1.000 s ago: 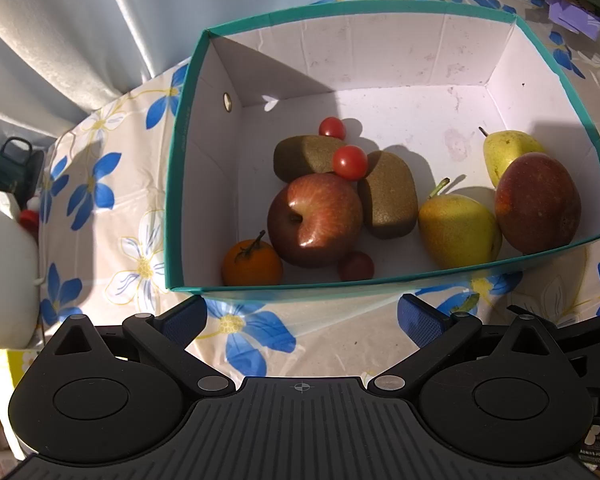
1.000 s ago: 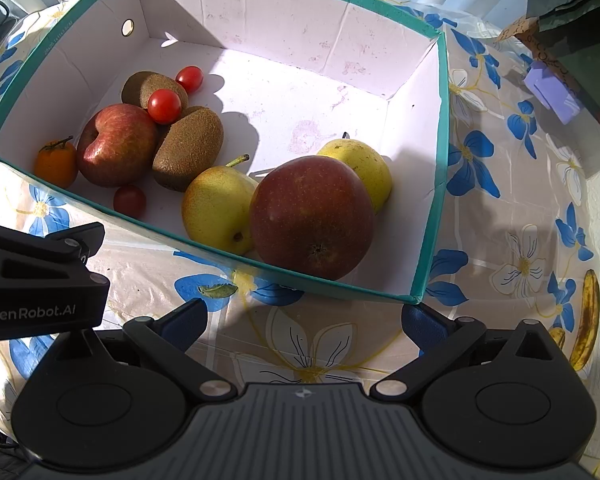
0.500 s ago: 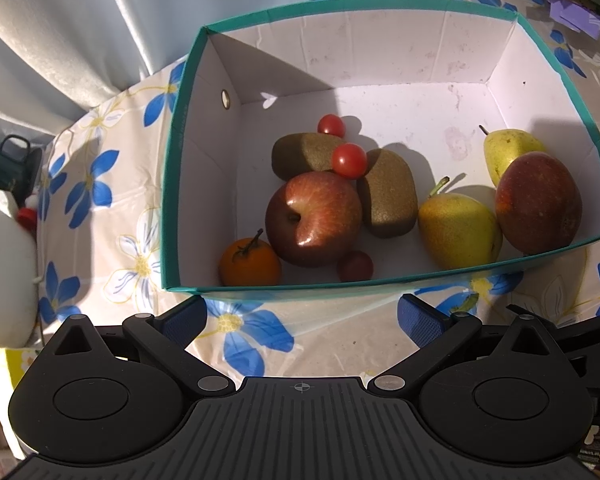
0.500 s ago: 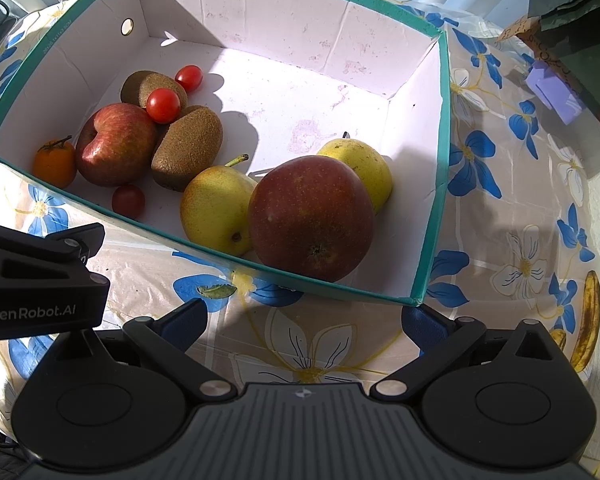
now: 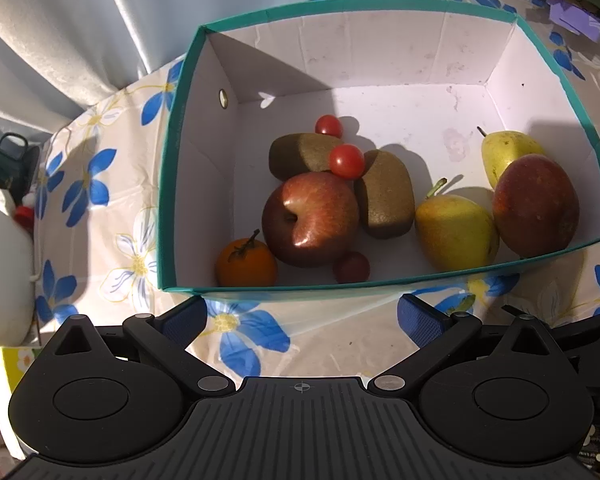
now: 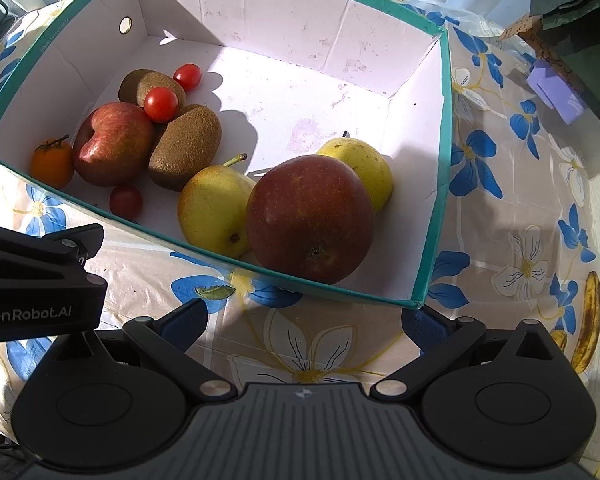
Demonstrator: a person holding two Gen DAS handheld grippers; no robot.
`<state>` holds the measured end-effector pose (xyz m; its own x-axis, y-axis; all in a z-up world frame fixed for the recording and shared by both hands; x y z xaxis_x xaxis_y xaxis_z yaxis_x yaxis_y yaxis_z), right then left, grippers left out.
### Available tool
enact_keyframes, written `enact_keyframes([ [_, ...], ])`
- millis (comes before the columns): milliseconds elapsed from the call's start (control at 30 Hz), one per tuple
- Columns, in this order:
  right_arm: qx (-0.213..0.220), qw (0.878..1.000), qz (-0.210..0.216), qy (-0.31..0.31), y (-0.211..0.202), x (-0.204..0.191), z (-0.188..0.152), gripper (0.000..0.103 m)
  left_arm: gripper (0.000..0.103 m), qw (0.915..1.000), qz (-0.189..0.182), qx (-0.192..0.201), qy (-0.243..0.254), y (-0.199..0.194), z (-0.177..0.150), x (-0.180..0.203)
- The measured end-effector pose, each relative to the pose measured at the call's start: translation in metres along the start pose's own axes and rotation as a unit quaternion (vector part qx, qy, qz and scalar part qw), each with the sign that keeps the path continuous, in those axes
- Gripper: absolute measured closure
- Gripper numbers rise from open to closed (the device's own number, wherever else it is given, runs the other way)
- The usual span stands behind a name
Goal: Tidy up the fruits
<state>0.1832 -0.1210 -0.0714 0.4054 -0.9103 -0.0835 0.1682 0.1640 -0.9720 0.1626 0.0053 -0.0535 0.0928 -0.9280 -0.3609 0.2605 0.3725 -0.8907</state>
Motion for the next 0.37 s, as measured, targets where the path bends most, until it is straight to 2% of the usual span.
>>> enact_keyframes([
  [367,-0.001,1.000,0.002,0.000,0.0013,0.0011,0.0002,0.000,0.000,1.0000,-0.001,0.000,-0.005,0.0002,-0.0002,0.0000],
])
Point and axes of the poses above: each gripper's, at about its wrist camera, not at the fingertips, and y roughly the way its jaws point, x to its right, z to its top, the point moved 7 cm from there along y, roughly the way its jaws point, and after that the axes turned 14 degrees about z, right-handed, at the moved point
